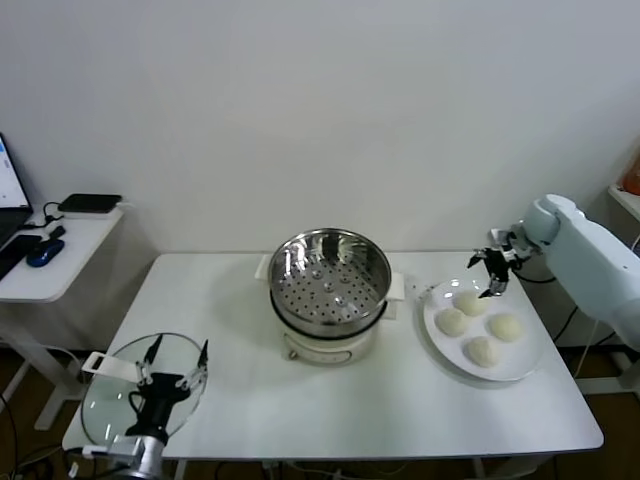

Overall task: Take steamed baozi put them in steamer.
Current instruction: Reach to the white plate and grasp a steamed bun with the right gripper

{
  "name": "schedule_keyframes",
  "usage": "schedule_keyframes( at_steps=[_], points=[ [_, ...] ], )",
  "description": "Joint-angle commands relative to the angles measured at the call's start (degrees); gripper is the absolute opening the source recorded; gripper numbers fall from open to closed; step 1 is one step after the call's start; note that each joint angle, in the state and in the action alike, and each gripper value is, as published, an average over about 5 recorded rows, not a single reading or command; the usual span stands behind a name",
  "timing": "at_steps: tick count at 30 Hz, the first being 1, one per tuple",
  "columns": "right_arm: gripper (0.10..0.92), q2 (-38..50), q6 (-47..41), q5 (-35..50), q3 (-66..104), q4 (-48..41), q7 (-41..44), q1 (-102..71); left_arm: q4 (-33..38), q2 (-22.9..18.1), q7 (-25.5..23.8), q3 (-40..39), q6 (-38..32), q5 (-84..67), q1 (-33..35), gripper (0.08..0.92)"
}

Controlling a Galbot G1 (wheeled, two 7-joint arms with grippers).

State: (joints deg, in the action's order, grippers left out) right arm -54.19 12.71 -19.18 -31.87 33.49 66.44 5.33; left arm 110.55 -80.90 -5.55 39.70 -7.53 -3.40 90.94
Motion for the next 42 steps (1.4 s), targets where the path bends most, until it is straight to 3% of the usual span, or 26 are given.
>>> schedule_keyframes(
  at_steps=[1,21,42],
  points=[
    [0.823,-2.9,2.1,-9.4,6.1,-4.1,-2.6,-3.2,0.0,-0.2,0.0,0.0,0.0,-0.1,0.1,0.823],
    [0.823,-6.7,4.0,-18.7,16.6,-9.1,-6.4,-6.5,-0.6,-0.5,0.2,0.2,0.1,0.0,0.0,0.823],
    [0.82,-8.1,3.0,-20.1,18.6,-11.4,-5.1,-6.7,-1.0,-0.6,0.4,0.3,0.1,-0.1,0.3,0.823]
  ],
)
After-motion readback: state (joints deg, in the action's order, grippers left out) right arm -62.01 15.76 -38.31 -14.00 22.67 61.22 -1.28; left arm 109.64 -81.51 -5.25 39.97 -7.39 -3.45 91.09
